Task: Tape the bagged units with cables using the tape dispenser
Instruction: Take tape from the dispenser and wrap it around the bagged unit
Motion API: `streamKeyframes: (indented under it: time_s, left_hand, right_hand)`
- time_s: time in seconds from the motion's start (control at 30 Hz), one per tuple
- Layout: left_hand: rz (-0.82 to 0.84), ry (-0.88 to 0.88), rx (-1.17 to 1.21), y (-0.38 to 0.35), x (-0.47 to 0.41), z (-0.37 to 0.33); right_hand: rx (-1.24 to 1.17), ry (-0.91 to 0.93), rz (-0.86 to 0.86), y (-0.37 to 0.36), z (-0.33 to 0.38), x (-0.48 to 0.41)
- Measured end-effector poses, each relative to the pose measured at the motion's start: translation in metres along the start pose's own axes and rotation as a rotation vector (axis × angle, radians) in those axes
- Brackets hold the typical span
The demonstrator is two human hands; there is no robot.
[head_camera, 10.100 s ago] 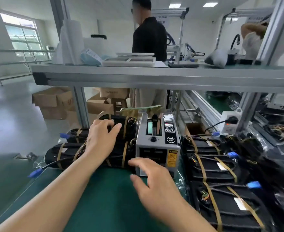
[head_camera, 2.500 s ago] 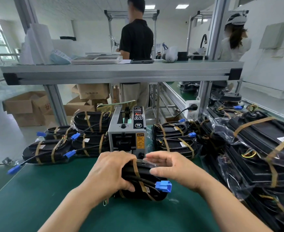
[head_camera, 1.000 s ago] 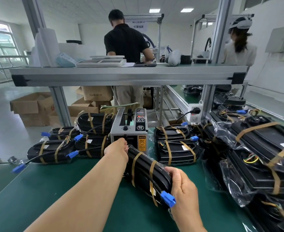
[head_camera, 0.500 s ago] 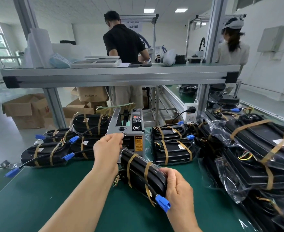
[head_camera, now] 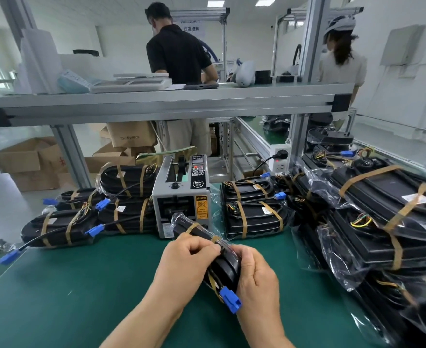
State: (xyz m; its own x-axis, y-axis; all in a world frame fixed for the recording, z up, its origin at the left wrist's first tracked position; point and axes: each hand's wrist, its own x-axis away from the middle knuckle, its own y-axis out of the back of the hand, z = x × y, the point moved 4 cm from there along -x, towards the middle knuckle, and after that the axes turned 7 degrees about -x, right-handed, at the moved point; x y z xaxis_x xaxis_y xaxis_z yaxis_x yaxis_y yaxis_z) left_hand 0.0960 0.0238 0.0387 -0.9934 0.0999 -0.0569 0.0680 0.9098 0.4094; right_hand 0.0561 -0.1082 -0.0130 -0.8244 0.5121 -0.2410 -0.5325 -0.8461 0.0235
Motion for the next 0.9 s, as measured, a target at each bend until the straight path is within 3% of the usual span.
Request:
streamKeyframes:
  time_s: [0.9]
  left_hand:
    - [-0.181, -0.006, -0.257, -0.0050, 0.0075, 0.0020]
  right_hand:
    - [-0.041, 0.013, -0.002, -0.0023, 0.0043, 0.0073]
